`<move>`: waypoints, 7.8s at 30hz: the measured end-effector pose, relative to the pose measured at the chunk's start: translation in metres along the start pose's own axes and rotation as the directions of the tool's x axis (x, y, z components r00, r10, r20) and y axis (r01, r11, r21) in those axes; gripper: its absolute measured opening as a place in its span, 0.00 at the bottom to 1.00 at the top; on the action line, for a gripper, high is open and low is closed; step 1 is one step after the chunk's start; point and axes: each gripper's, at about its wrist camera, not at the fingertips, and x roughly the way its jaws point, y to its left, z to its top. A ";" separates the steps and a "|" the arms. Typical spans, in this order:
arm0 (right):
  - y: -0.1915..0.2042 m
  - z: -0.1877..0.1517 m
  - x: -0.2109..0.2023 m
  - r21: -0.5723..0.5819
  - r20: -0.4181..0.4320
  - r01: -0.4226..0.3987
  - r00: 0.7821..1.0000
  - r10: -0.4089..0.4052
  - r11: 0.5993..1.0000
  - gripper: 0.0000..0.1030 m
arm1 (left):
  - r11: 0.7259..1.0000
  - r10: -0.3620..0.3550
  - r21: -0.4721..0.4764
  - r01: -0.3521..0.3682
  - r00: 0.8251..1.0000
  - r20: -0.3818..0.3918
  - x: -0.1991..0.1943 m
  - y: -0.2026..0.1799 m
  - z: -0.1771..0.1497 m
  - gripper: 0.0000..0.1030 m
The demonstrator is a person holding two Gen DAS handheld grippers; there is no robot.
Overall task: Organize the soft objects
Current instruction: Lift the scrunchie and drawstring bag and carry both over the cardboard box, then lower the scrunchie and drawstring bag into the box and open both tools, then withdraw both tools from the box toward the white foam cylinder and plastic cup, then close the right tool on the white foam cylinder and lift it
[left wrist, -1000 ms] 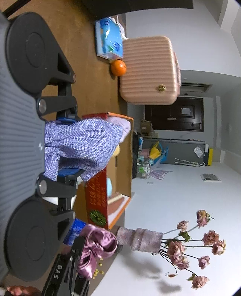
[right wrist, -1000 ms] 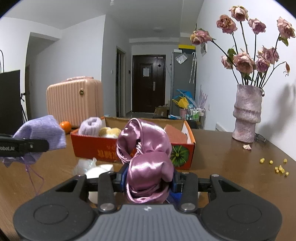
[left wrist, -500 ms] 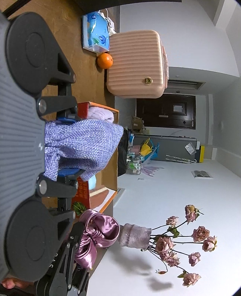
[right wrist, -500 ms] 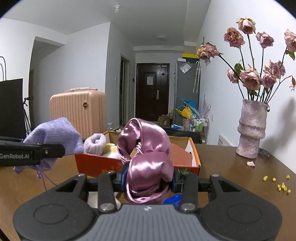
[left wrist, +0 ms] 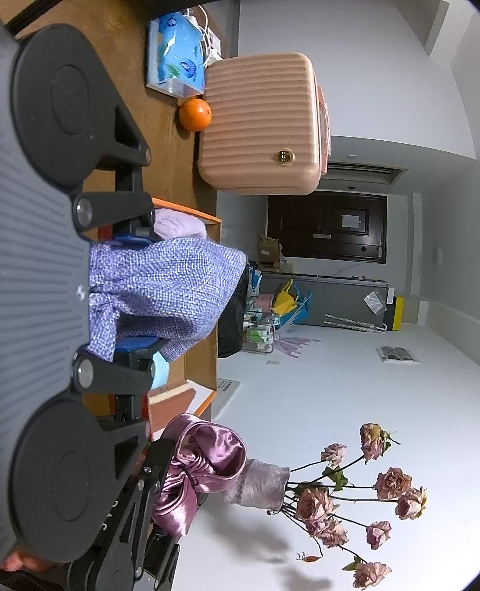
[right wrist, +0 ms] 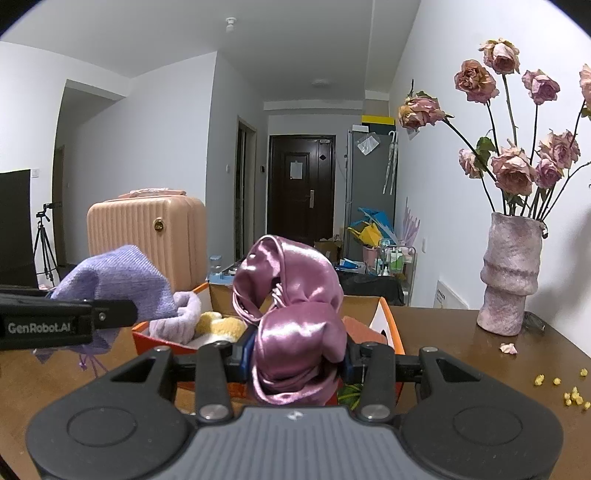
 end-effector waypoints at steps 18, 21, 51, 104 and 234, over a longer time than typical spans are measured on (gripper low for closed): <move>-0.001 0.013 0.062 -0.008 -0.018 0.003 1.000 -0.003 1.000 0.40 | 1.000 0.000 -0.031 0.001 0.999 0.032 0.057 -0.006 0.025 0.44; -0.004 0.016 0.072 -0.002 -0.025 0.009 1.000 -0.009 1.000 0.40 | 0.999 0.002 -0.035 0.000 0.999 0.033 0.066 -0.007 0.028 0.44; -0.011 0.027 0.159 -0.032 -0.118 0.025 0.993 -0.029 0.999 0.40 | 0.999 0.026 -0.034 -0.027 0.999 -0.019 0.154 0.002 0.041 0.44; -0.021 0.016 0.140 0.020 -0.091 0.090 0.992 -0.088 0.996 0.99 | 0.987 0.154 -0.049 -0.152 0.988 0.031 0.136 0.015 0.033 1.00; 0.011 -0.063 0.009 0.023 -0.173 -0.109 0.979 0.111 0.994 0.58 | 0.994 0.100 -0.016 -0.104 0.979 -0.180 -0.019 0.053 -0.077 1.00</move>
